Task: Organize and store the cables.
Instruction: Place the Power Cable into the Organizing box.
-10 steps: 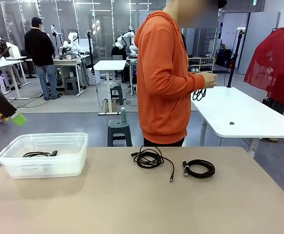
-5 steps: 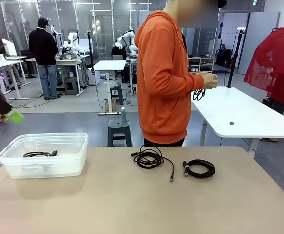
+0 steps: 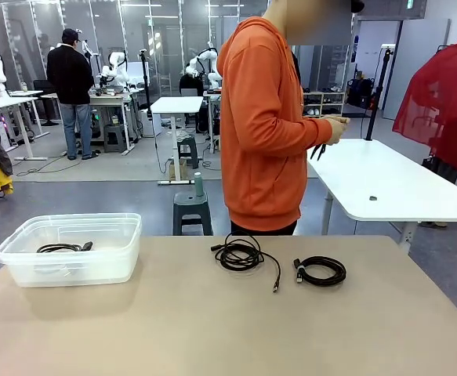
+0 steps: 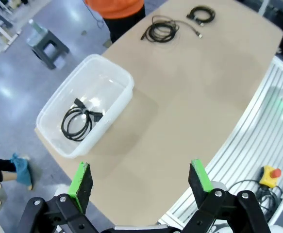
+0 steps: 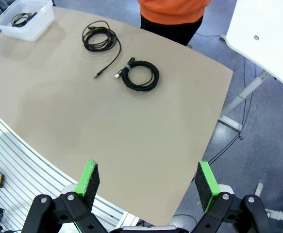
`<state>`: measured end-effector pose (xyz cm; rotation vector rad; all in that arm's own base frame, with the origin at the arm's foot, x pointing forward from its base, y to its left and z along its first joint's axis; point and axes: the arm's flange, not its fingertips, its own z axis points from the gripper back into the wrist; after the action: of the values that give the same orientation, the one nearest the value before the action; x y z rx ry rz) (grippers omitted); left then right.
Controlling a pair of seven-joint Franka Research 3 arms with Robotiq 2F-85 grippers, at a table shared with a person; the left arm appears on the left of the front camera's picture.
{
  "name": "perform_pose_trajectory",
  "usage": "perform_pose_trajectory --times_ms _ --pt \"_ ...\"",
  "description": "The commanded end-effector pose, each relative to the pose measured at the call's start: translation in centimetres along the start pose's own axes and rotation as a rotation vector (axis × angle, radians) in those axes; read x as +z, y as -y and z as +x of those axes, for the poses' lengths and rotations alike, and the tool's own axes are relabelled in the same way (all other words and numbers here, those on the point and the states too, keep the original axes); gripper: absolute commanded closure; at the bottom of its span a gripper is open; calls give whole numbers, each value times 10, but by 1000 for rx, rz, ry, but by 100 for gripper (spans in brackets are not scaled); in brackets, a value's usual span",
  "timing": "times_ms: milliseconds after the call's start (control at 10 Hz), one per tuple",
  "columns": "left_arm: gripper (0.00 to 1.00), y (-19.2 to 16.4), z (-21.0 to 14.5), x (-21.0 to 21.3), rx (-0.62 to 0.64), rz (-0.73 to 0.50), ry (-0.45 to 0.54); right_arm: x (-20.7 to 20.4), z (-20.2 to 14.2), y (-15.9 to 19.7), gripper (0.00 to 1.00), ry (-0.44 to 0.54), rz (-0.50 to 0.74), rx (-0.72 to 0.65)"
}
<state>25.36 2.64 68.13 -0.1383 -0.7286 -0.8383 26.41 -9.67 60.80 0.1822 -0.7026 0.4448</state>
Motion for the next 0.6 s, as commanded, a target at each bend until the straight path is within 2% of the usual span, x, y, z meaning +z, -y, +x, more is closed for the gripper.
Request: perform_pose_trajectory --times_ms 0,300,500 --pt "0 7 -6 -3 -35 27 -61 0 1 0 0 -1 -2 1" --pt "0 5 2 -12 15 7 -35 0 1 0 0 -1 -2 1" --pt "0 5 -3 -4 -19 15 -39 0 1 0 0 -1 -2 1"
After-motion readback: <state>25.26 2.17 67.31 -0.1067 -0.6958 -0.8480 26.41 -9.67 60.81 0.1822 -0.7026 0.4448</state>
